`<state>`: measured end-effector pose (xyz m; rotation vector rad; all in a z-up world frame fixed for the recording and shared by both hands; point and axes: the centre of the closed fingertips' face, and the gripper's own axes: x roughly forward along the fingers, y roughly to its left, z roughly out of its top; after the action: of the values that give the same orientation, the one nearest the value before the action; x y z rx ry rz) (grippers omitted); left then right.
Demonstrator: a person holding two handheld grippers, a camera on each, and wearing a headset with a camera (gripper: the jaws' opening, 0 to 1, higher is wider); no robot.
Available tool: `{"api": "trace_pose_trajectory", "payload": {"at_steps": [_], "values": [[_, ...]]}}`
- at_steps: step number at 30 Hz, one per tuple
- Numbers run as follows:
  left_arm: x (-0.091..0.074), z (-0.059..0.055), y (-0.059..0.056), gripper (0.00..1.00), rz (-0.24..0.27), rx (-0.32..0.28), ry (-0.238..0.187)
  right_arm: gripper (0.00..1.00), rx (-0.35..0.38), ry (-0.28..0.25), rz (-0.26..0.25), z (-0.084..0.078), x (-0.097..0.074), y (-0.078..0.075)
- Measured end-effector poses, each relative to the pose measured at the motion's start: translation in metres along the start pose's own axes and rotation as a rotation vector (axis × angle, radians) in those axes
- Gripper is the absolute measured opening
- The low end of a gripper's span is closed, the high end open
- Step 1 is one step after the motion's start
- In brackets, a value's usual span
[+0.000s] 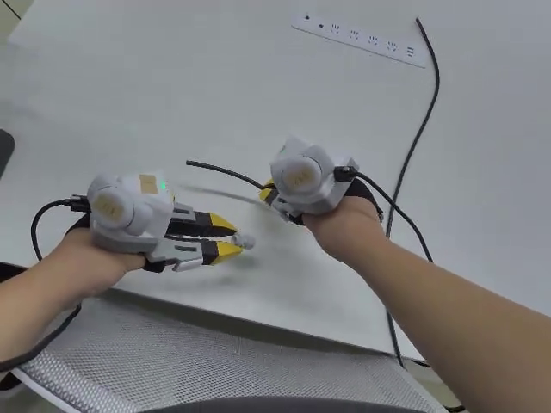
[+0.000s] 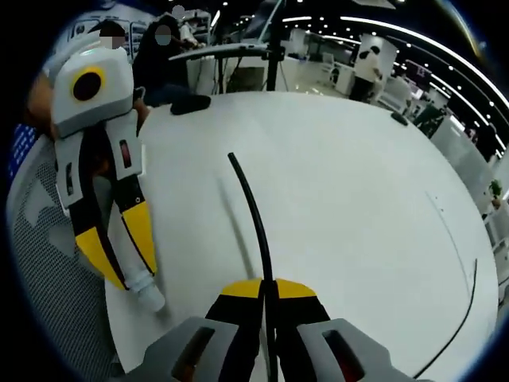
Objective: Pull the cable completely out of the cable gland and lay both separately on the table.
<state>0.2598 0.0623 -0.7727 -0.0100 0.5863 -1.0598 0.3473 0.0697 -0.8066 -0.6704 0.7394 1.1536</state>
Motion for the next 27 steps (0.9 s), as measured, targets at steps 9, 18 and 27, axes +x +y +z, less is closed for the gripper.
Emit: {"api": "trace_pose_trajectory", "payload": {"at_steps": [9, 18, 27], "values": [[0.004, -0.015, 0.008, 0.15, 0.004, -0.017, 0.036, 0.00, -0.024, 0.008, 0.015, -0.005, 0.007, 0.005], [0.006, -0.020, 0.015, 0.15, 0.000, -0.013, 0.059, 0.00, -0.005, 0.012, 0.024, -0.008, 0.010, 0.003], [0.007, -0.031, 0.016, 0.15, 0.007, -0.021, 0.093, 0.00, 0.001, 0.026, 0.032, -0.011, 0.012, 0.005]]}}
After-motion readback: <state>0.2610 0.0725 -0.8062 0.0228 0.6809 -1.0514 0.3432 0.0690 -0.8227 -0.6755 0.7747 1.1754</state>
